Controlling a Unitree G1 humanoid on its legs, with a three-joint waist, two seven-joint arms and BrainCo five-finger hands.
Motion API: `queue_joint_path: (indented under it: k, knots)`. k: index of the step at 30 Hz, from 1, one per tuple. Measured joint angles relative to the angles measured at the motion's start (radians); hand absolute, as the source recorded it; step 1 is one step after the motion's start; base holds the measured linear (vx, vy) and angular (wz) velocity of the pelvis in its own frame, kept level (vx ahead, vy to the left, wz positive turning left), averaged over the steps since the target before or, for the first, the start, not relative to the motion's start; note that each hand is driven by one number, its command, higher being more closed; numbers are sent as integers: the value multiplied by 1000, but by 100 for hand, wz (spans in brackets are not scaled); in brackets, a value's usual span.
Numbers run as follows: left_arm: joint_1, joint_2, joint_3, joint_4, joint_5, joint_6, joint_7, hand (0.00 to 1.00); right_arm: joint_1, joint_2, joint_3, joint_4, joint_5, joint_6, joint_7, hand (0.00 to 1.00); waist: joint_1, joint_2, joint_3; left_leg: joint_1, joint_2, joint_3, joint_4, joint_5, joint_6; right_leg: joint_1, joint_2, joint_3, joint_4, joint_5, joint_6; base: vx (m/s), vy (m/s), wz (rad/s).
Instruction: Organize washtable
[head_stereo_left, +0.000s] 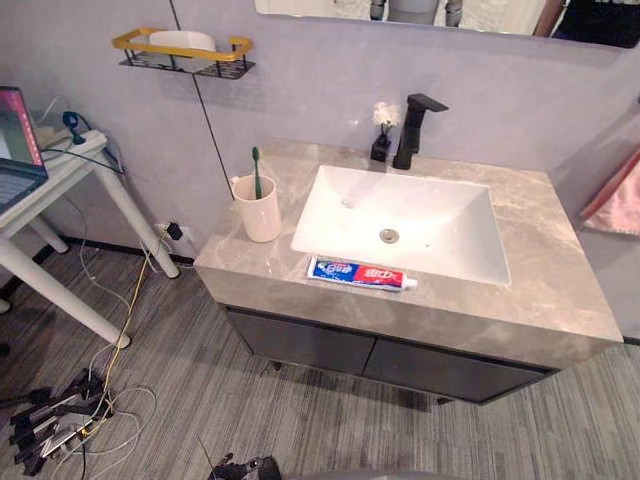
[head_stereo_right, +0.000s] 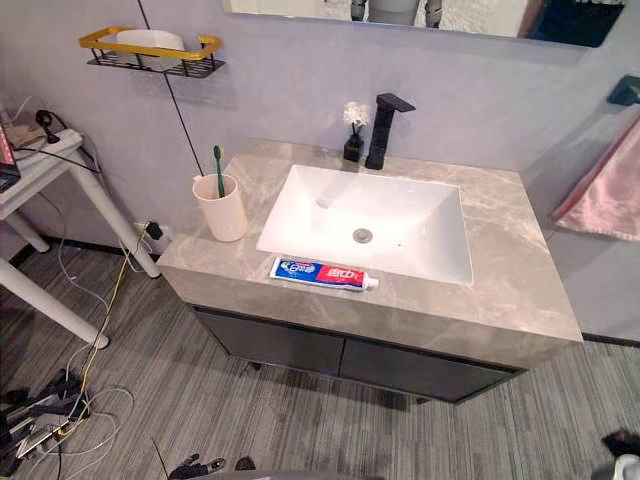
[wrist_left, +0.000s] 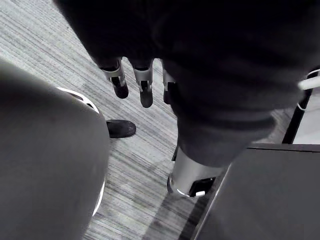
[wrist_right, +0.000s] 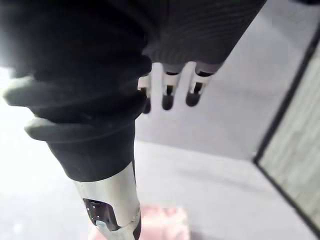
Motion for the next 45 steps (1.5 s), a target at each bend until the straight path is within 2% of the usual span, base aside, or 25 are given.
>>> queue_joint_path:
  k: [2, 3, 5, 7, 9, 10, 11, 13, 17, 18, 22, 25, 31, 36, 38, 45]
  knots:
    - [1, -2, -5, -1, -9, 0, 0, 0, -35, 3, 3, -44, -40, 5, -15, 0, 7, 8, -4, 2, 7, -8, 0, 0, 0, 4, 7, -1, 1, 13, -5, -15, -3, 9]
    - [5, -3, -24, -20, -15, 0, 0, 0, -51, 3, 17, -107, -83, 12, -25, 0, 22, 7, -4, 7, 8, -13, 0, 0, 0, 10, 8, -2, 3, 15, -5, -46, -4, 8]
    - [15, -5, -50, -35, -20, -2, 0, 0, -55, 0, 73, -206, -116, 15, -38, 0, 24, 13, -6, 8, 11, -24, 0, 0, 0, 11, 8, -6, 11, 15, -5, -65, -11, 10]
    - [18, -6, -86, -35, -22, -2, 0, 0, -63, -31, 158, -288, -148, 14, -33, 0, 22, 26, -6, 7, 18, -36, -1, -7, -2, 9, 13, -12, 25, 18, -9, -87, -13, 9]
    - [19, -15, -127, -40, -28, -3, 0, 0, -85, -122, 296, -332, -160, 8, -11, 0, 31, 56, -5, 1, 33, -69, -1, -8, -3, 9, 34, -14, 31, 40, -24, -120, -9, 3]
    - [19, -16, -130, -42, -29, -3, 0, 0, -93, -149, 337, -334, -161, 2, -4, 0, 32, 59, -4, -4, 37, -70, -1, -8, -3, 6, 38, -16, 33, 41, -26, -188, -9, 2]
    - [21, -13, -166, -66, -29, -3, -2, 0, -109, -224, 448, -334, -158, -20, 34, 0, 45, 57, 0, -24, 28, -78, -1, -8, -11, -3, 40, -25, 25, 31, -30, -189, -20, 5]
    - [20, -13, -186, -75, -31, -4, -2, 0, -125, -266, 539, -333, -147, -29, 66, 0, 50, 51, 12, -30, 22, -91, 0, -5, -15, -10, 32, -38, 15, 2, -36, -155, -23, 17]
    - [19, -10, -221, -81, -40, -5, -7, 0, -115, -294, 792, -329, -69, -32, 169, 0, 57, 48, 11, -31, 4, -99, 2, -1, -9, -25, 18, -56, 15, -5, -31, -65, 31, 18]
    - [19, -5, -226, -94, -48, -6, -20, 0, -103, -295, 841, -330, -48, -33, 205, 0, 70, 40, 15, -33, 2, -96, 1, 6, -2, -27, 18, -49, 13, -5, -28, -6, 45, 0]
    - [12, 8, -234, -102, -58, -7, -24, 0, -97, -308, 948, -331, 18, -65, 285, 0, 77, 24, 24, -36, -30, -94, 0, 17, 14, -30, -3, -19, 13, -2, -11, 36, 55, 2]
    - [10, 14, -241, -101, -60, -8, -26, 0, -97, -326, 1013, -330, 58, -68, 323, 0, 76, 17, 29, -37, -60, -93, 0, 13, 20, -29, -31, -17, 14, 8, 11, 90, 69, 3]
    - [0, 31, -294, -100, -66, -10, -44, 0, -121, -370, 1116, -306, 95, -68, 344, 0, 77, 11, 36, -36, -63, -93, 0, 4, 32, -21, -26, -17, 4, 30, 24, 77, 9, -3]
    - [-7, 31, -337, -100, -72, -11, -44, 0, -169, -423, 1137, -190, 95, -67, 342, 0, 77, 33, 50, -35, -21, -97, 0, -4, 28, -25, 16, -10, 5, 94, 14, -20, 3, -2]
    - [-7, 32, -347, -100, -74, -11, -45, 0, -172, -431, 1147, -176, 94, -67, 342, 0, 76, 38, 53, -35, -16, -97, 0, -5, 29, -26, 21, -7, 6, 103, 3, -46, 18, -2]
    - [-9, 22, -353, -106, -80, -11, -45, 0, -195, -471, 1155, -141, 93, -66, 343, 0, 79, 63, 62, -62, -9, -114, 0, -5, 29, -64, 25, 7, 19, 104, 7, -80, 15, -4]
